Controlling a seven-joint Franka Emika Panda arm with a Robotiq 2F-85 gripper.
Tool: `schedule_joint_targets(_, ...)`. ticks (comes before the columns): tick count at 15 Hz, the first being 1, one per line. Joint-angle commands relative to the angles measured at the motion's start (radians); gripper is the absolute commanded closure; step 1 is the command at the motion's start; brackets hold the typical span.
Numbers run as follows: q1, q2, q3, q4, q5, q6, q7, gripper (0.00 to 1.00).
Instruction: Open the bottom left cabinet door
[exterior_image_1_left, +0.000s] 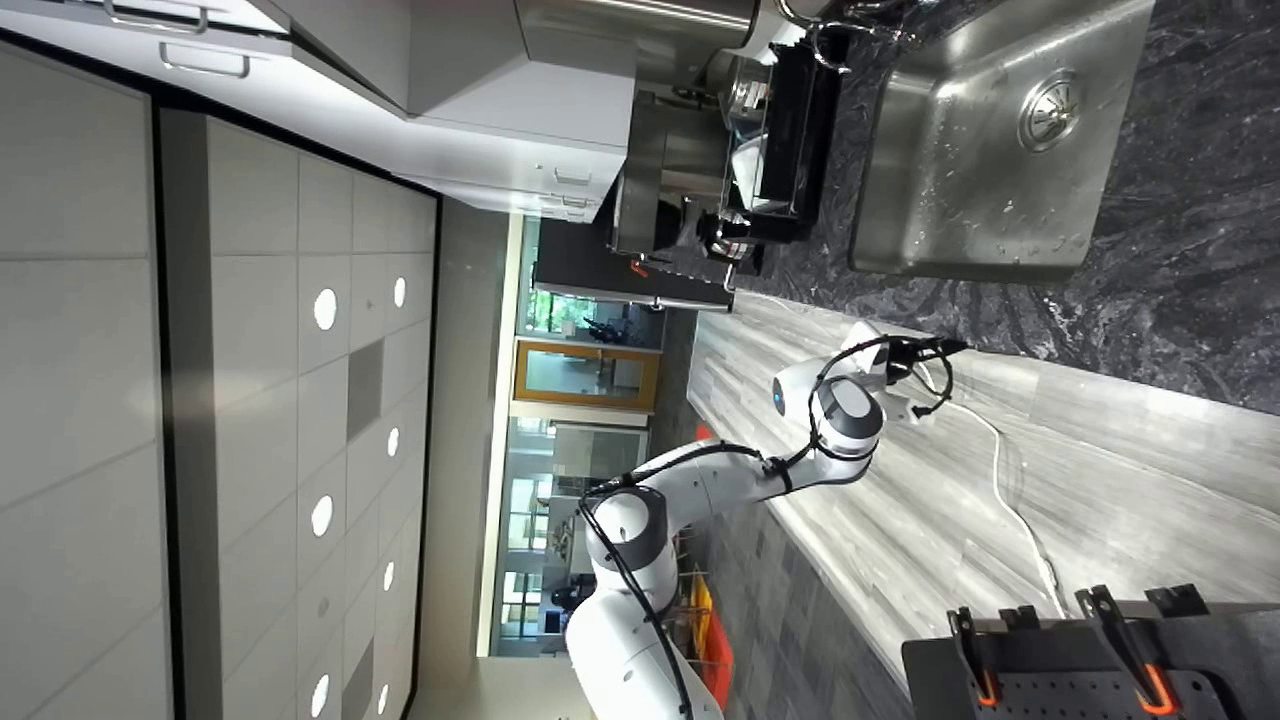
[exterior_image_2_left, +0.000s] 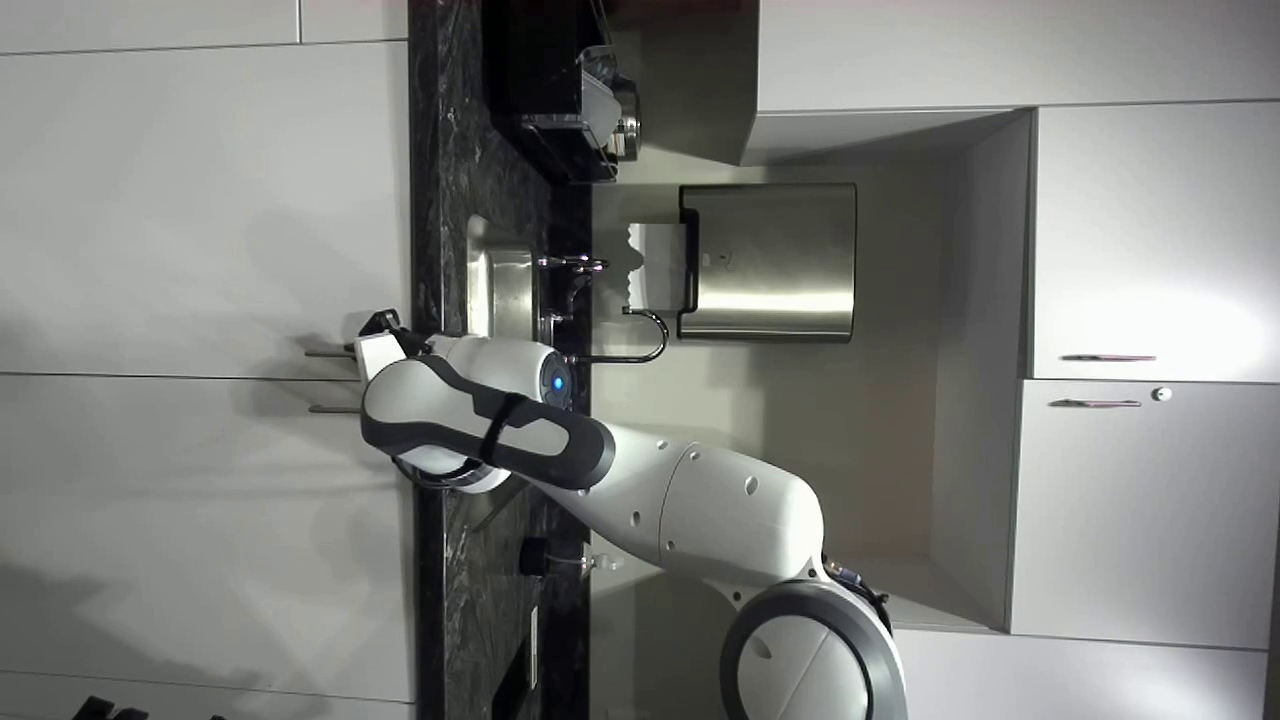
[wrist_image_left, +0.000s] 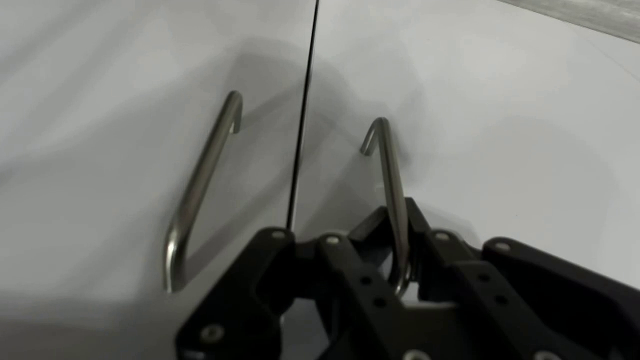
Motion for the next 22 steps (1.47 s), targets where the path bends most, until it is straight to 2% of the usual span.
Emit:
schedule_joint_targets(1, 0.075, -0.084, 0.037, -0.086, -0.004, 0.05, -0.068, 0.98)
schedule_joint_targets(9, 0.199, -0.097, 0.022, -0.192, 0.099, 0.171, 0.008, 0.98)
schedule_joint_targets(20, 0.387, -0.11, 0.037, -0.282, 0.294, 0.255, 0.101, 0.98)
schedule_joint_targets(21, 0.403, -0.111, 0.034, -0.285, 0.31, 0.255, 0.11, 0.69)
schedule_joint_targets(22, 0.421, -0.112, 0.03, -0.288, 0.324, 0.254, 0.116, 0.64)
